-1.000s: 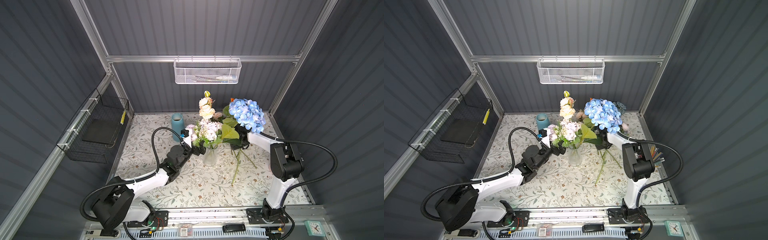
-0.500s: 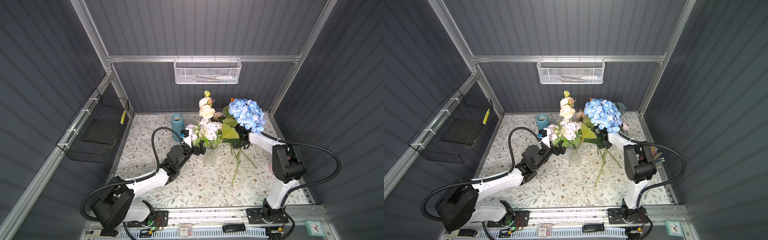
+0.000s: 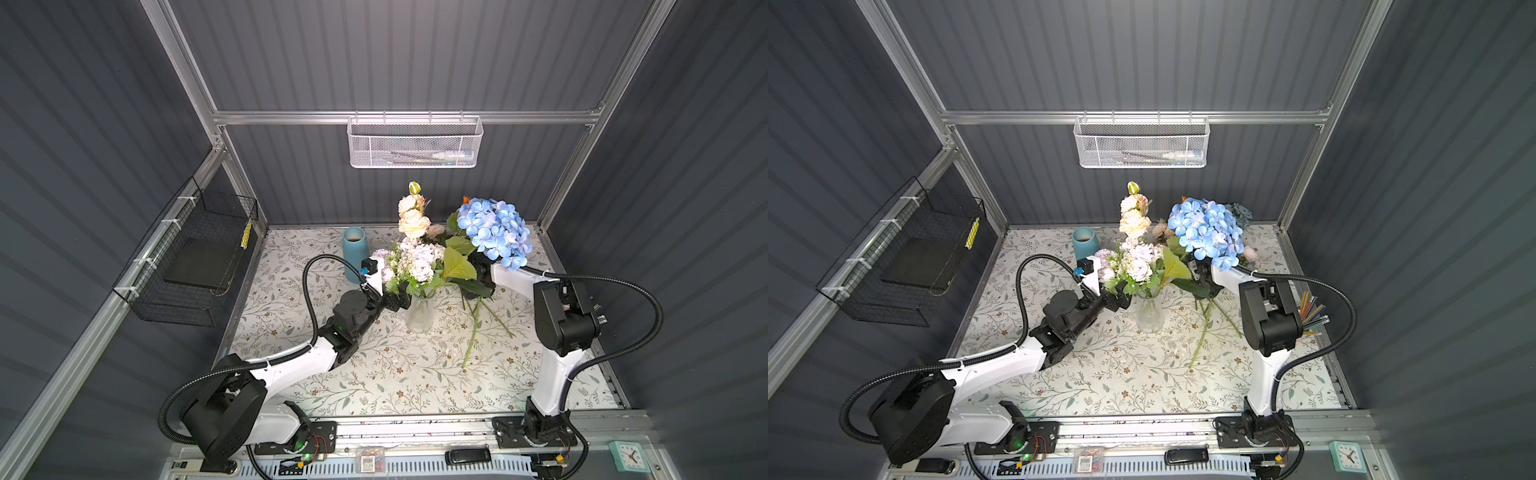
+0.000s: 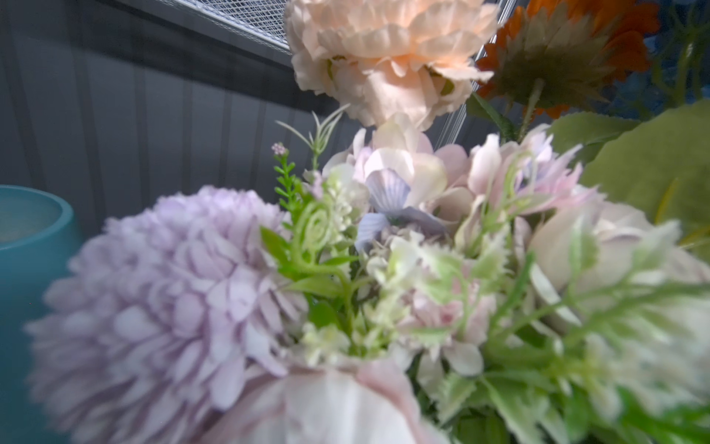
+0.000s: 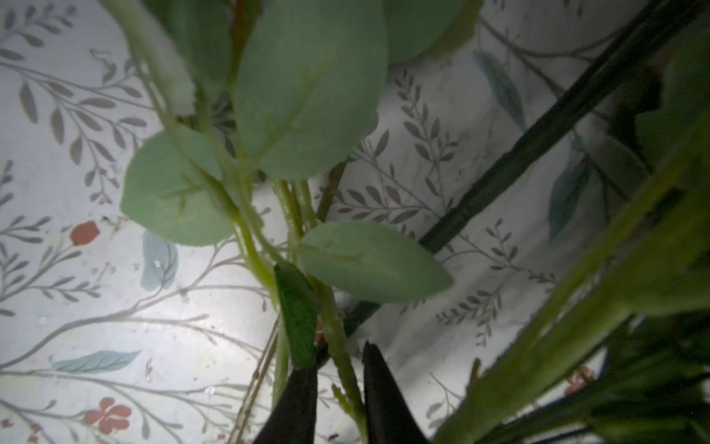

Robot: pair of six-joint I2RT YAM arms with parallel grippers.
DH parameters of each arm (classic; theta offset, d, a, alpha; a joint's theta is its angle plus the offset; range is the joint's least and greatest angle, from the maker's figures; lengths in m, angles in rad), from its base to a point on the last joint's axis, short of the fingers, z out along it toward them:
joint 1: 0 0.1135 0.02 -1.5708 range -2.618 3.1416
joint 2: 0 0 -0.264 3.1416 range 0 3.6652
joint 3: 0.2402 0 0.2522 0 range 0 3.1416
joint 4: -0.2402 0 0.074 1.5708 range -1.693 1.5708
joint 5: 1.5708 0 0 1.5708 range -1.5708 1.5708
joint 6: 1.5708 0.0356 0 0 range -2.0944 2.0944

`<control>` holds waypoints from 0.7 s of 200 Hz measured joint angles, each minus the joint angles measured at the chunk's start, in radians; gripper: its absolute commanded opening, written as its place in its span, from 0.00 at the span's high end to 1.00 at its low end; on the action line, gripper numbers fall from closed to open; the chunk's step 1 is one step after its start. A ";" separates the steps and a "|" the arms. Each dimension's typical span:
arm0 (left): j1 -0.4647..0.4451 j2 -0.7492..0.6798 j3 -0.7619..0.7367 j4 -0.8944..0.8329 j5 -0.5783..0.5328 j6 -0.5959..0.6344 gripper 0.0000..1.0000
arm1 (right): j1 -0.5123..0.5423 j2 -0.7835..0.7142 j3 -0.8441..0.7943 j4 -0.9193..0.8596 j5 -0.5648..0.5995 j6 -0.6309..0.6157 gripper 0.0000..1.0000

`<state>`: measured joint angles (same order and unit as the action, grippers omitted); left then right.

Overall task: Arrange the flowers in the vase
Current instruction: 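Close the right gripper on the white rose stem, then lift the white roses up out of the pile with the right gripper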

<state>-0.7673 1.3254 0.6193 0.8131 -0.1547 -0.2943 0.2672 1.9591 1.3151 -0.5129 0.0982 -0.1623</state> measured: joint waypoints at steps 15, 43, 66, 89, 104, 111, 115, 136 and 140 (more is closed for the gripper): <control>0.000 0.000 0.000 -0.005 0.000 0.000 0.01 | 0.000 0.000 0.000 0.003 -0.001 -0.003 0.88; 0.000 -0.002 0.000 -0.007 -0.002 0.000 0.01 | 0.000 0.000 0.000 0.006 -0.009 -0.002 0.96; 0.000 -0.002 0.000 -0.008 -0.002 0.000 0.01 | 0.000 -0.011 -0.004 0.014 -0.024 0.001 1.00; 0.000 -0.002 0.000 -0.008 -0.002 0.000 0.01 | -0.005 -0.064 -0.037 0.034 -0.055 0.014 1.00; 0.000 -0.002 0.000 -0.008 -0.002 0.000 0.01 | -0.012 -0.117 -0.070 0.059 -0.087 0.034 1.00; 0.000 -0.002 0.000 -0.008 -0.002 0.000 0.01 | -0.018 -0.146 -0.090 0.078 -0.108 0.047 1.00; 0.000 -0.002 0.000 -0.008 -0.002 0.000 0.01 | -0.023 -0.162 -0.101 0.090 -0.121 0.053 1.00; 0.000 -0.002 0.000 -0.008 -0.002 0.000 0.01 | -0.054 -0.248 -0.179 0.175 -0.193 0.096 1.00; 0.000 -0.002 0.000 -0.008 -0.002 0.000 0.01 | -0.060 -0.262 -0.195 0.193 -0.209 0.106 1.00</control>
<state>-0.7673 1.3235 0.6193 0.8055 -0.1566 -0.2943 0.2070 1.6970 1.1206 -0.3195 -0.1112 -0.0566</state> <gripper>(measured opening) 0.992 0.073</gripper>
